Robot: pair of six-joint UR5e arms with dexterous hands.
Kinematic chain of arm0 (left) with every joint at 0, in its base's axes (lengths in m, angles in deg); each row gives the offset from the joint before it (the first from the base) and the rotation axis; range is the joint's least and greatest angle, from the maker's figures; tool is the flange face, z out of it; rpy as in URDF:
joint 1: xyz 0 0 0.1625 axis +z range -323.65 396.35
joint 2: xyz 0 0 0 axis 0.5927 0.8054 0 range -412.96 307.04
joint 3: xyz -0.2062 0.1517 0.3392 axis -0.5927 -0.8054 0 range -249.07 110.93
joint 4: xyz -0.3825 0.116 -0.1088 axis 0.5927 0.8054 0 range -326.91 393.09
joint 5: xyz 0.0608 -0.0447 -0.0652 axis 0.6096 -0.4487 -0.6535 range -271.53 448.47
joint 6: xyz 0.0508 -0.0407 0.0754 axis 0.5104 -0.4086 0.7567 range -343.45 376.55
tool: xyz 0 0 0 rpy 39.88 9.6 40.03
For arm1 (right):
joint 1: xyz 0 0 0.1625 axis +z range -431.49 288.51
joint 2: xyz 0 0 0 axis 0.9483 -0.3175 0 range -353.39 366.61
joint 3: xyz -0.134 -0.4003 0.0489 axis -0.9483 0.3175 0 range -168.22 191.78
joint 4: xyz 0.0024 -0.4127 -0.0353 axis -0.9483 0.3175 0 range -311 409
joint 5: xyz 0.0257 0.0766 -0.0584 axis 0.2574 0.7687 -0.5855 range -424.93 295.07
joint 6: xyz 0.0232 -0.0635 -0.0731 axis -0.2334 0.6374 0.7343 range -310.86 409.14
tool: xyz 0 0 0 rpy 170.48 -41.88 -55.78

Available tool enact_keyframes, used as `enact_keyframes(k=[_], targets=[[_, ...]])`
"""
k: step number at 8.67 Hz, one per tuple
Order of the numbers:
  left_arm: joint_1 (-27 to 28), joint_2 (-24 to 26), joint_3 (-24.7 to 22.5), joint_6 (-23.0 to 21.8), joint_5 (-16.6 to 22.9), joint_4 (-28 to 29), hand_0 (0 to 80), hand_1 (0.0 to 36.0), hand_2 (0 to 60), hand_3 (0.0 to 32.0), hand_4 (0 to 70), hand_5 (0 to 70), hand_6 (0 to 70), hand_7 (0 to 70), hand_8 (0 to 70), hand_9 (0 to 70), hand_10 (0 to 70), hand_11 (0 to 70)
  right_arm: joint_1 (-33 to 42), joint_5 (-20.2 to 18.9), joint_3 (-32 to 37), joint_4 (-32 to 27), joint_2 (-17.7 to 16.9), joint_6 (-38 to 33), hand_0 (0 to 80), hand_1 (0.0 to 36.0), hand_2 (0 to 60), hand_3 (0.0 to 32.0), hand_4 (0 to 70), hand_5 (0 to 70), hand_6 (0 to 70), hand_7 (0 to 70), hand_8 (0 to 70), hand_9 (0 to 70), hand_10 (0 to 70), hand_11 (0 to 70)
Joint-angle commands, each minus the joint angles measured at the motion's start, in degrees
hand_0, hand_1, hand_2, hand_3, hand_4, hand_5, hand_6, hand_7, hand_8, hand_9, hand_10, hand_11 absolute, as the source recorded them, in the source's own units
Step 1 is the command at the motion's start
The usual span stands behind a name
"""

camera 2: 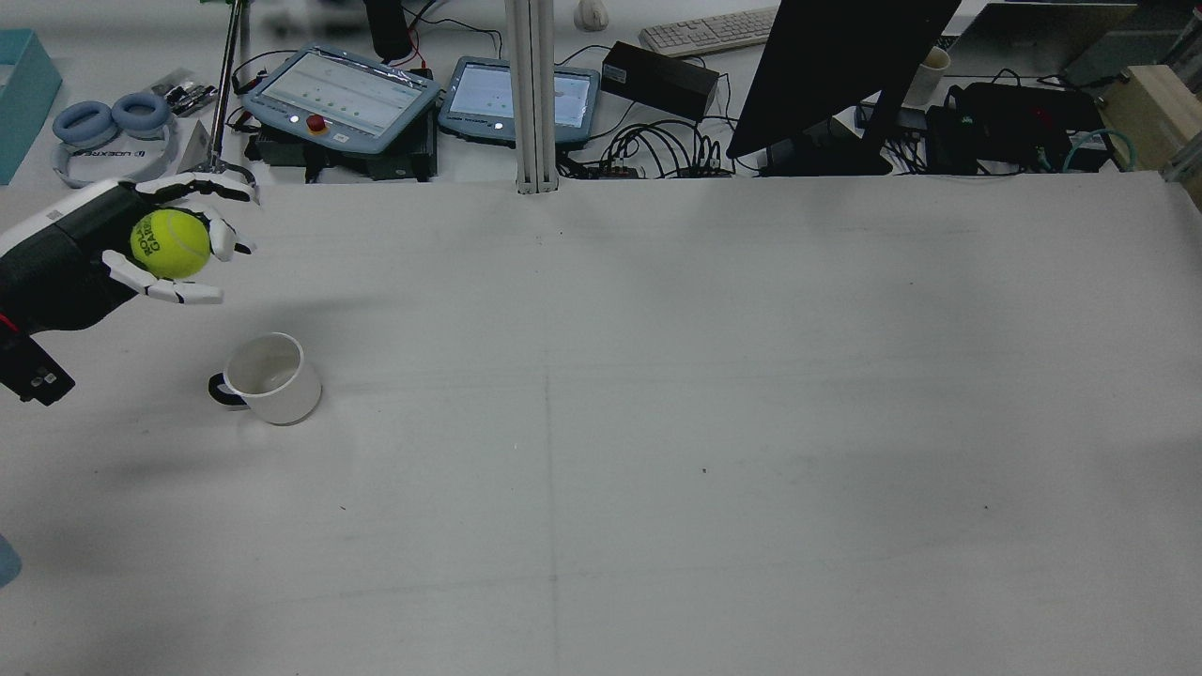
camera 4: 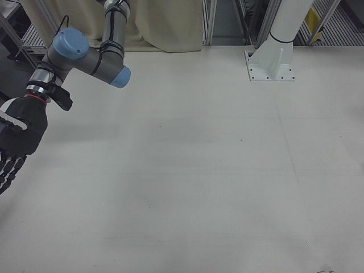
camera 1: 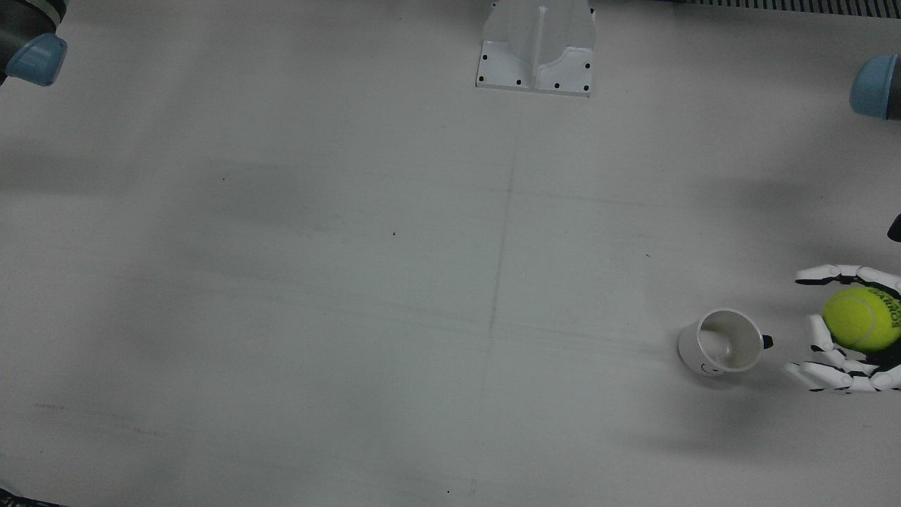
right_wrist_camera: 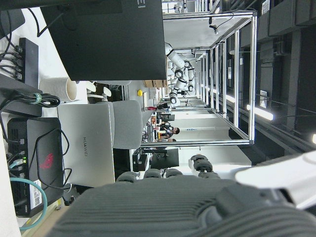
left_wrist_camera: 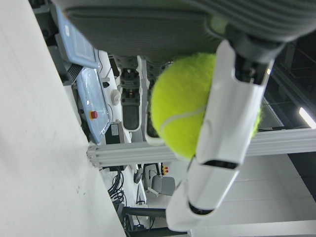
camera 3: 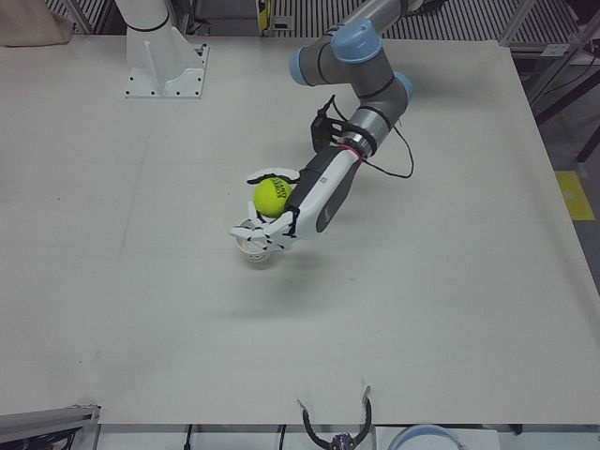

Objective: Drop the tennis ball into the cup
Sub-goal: 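Carry the tennis ball in the left hand over the white mug, then open the left hand fingers to release the ball into the mug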

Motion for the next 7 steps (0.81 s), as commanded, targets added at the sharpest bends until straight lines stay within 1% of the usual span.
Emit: enact_keyframes(k=[1,2,3,4,5,6,7], targets=[[7.2,4.1,5.3,1.9,-3.0,1.0,80.0,28.3,18.6,0.0,26.8,24.8,70.0,70.0,43.0,54.7,23.1,36.1,0.0,0.0,0.0,0.0,0.0,0.0,0.0,0.0,0.0,0.0,0.0,0.0,0.0,0.0,0.0,0.0,0.0,0.0],[7.5,4.5,6.5,2.3,-3.0,1.4,79.7,27.7,20.2,0.0,26.5,25.9,70.0,70.0,43.1,54.7,22.9,35.8,0.0,0.0,0.0,0.0,0.0,0.0,0.0,0.0,0.0,0.0,0.0,0.0,0.0,0.0,0.0,0.0,0.0,0.0],[7.5,4.7,9.6,2.0,-2.9,4.0,79.3,28.1,19.0,0.0,26.4,24.7,70.0,70.0,42.5,54.5,23.0,35.9,-0.1,0.0,0.0,0.0,0.0,0.0,0.0,0.0,0.0,0.0,0.0,0.0,0.0,0.0,0.0,0.0,0.0,0.0],[7.5,4.6,11.8,1.6,-2.5,5.7,76.2,27.1,21.5,0.0,26.5,26.3,70.0,70.0,42.3,53.6,22.6,35.3,0.0,0.0,0.0,0.0,0.0,0.0,0.0,0.0,0.0,0.0,0.0,0.0,0.0,0.0,0.0,0.0,0.0,0.0],[7.5,4.0,11.9,1.4,-2.5,6.2,63.4,25.4,26.3,0.0,25.0,23.4,70.0,70.0,35.7,41.8,20.0,31.3,0.0,0.0,-0.1,0.0,0.0,0.0,0.0,0.0,0.0,0.0,0.0,0.0,0.0,0.0,0.0,0.0,0.0,0.0],[7.5,4.0,11.7,2.1,-2.5,5.9,56.6,24.1,28.1,0.0,20.8,16.5,52.0,35.8,20.3,19.9,16.1,25.4,0.0,0.0,0.0,0.0,0.0,0.0,0.0,0.0,0.0,0.0,0.0,0.0,0.0,0.0,0.0,0.0,0.0,0.0],[7.5,4.0,11.7,2.2,-2.4,5.7,52.8,21.4,28.6,0.0,18.5,14.5,43.7,20.8,15.8,13.1,14.6,23.0,0.0,0.0,0.0,0.0,0.0,0.0,0.0,0.0,0.0,0.0,0.0,0.0,0.0,0.0,0.0,0.0,0.0,0.0]])
